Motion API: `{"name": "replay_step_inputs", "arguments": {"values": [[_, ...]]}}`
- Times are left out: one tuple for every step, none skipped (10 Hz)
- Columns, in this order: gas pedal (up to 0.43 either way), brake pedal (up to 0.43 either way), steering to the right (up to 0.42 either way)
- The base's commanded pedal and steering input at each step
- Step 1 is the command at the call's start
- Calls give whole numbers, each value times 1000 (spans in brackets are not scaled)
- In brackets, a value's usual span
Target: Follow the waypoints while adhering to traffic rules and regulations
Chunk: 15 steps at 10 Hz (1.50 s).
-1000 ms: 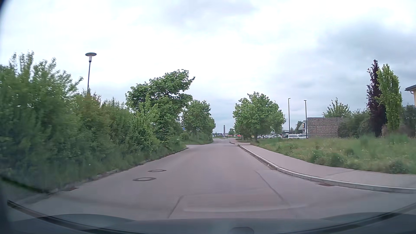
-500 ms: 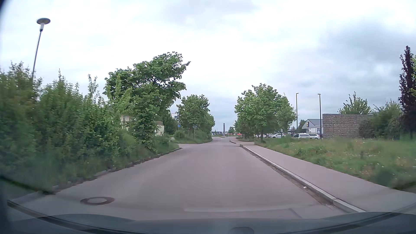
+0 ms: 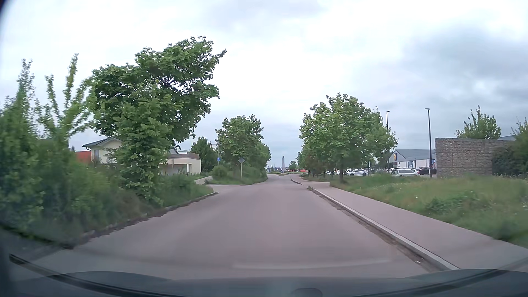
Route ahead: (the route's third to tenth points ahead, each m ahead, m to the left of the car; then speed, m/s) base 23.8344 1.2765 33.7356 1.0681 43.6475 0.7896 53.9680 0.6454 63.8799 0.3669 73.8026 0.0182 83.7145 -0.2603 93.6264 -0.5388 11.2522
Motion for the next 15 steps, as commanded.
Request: {"name": "replay_step_inputs", "arguments": {"values": [[150, 0, 3], [150, 0, 3], [150, 0, 3], [150, 0, 3], [150, 0, 3], [150, 0, 3], [138, 0, 2], [138, 0, 2], [138, 0, 2], [138, 0, 2], [138, 0, 1], [138, 0, 1], [138, 0, 1], [138, 0, 0], [138, 0, 1]]}}
